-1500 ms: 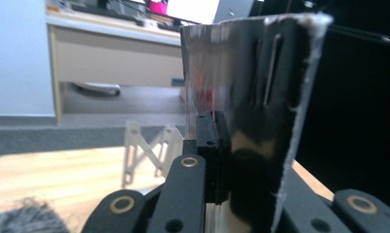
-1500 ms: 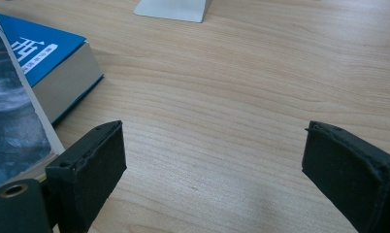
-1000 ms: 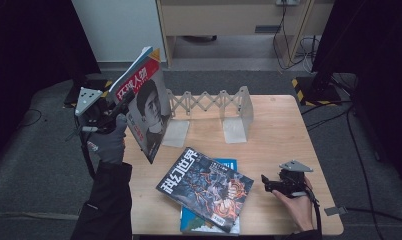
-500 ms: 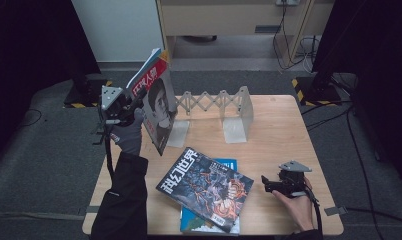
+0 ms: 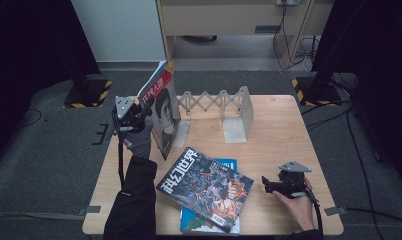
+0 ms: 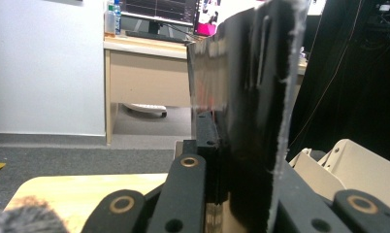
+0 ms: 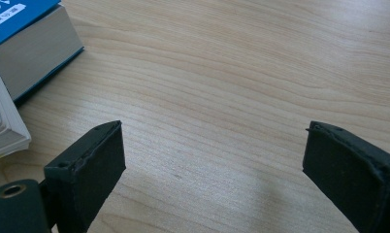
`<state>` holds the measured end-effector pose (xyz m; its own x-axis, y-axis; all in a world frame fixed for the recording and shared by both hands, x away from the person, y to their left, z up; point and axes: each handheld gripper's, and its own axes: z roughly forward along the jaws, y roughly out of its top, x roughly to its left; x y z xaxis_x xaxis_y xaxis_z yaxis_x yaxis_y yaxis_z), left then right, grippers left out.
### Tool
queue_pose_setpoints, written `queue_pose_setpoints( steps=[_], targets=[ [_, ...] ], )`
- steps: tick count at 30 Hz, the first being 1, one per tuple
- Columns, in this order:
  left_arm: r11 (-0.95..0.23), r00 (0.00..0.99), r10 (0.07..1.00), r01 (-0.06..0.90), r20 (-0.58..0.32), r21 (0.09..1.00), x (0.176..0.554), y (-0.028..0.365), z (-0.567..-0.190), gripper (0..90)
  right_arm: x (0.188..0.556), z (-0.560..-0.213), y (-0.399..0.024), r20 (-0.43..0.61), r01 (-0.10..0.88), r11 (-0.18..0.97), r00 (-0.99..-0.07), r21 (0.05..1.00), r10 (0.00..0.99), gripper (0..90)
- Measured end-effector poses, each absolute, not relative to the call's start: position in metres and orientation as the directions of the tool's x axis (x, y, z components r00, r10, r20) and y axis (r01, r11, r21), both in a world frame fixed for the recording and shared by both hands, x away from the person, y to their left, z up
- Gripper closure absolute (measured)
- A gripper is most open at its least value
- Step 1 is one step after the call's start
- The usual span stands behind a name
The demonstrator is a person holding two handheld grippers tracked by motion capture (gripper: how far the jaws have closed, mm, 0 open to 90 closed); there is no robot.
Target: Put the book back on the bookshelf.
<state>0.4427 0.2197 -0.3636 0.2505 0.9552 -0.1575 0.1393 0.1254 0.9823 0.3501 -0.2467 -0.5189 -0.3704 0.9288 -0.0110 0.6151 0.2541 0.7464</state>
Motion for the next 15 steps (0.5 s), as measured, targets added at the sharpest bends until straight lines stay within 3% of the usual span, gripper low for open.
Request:
queue_pose_setpoints(
  steps=[15],
  targets=[
    [0.136, 0.245, 0.955, 0.143, -0.168, 0.98, 0.438, 0.229, -0.387, 86.0, 0.35, -0.52, -0.245, -0.016, 0.62, 0.263, -0.375, 0.739, 0.927, 8.4]
  ],
)
